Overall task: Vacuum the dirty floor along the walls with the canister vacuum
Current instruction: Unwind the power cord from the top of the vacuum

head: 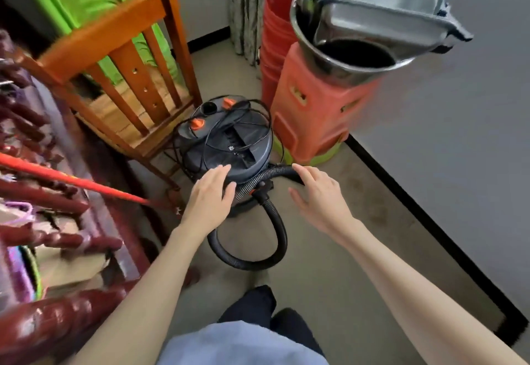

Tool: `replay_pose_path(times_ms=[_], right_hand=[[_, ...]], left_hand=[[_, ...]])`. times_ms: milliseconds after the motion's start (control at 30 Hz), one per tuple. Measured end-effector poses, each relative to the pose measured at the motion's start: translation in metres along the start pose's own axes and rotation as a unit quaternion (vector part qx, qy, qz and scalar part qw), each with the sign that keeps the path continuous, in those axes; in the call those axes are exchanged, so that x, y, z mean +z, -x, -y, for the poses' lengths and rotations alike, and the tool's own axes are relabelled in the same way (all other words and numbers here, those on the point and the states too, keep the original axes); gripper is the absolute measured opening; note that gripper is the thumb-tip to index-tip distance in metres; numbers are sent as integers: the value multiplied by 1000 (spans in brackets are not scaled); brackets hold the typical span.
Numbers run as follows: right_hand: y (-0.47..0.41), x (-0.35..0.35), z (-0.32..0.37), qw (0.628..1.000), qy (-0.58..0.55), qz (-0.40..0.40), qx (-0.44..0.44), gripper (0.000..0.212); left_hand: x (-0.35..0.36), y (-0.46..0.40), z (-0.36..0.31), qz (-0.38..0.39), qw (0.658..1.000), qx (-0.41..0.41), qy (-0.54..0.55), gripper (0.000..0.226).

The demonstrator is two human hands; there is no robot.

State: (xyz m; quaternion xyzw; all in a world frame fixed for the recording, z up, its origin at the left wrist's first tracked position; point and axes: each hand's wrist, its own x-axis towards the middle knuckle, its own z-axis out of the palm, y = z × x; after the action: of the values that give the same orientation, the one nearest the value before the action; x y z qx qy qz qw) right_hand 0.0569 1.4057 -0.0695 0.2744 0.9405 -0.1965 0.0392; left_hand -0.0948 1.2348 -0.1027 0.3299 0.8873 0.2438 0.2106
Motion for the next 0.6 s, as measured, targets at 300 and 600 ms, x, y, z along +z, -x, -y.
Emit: replay_pose_path(times_ms=[300, 600], right_hand=[[-124, 37, -19, 995, 11, 67, -69, 56], [-275, 120, -26, 982, 27, 68, -174, 56]], left_hand=[[28, -95, 32, 38, 997, -59, -36, 49], [66, -195, 90, -20, 991, -99, -89, 52]])
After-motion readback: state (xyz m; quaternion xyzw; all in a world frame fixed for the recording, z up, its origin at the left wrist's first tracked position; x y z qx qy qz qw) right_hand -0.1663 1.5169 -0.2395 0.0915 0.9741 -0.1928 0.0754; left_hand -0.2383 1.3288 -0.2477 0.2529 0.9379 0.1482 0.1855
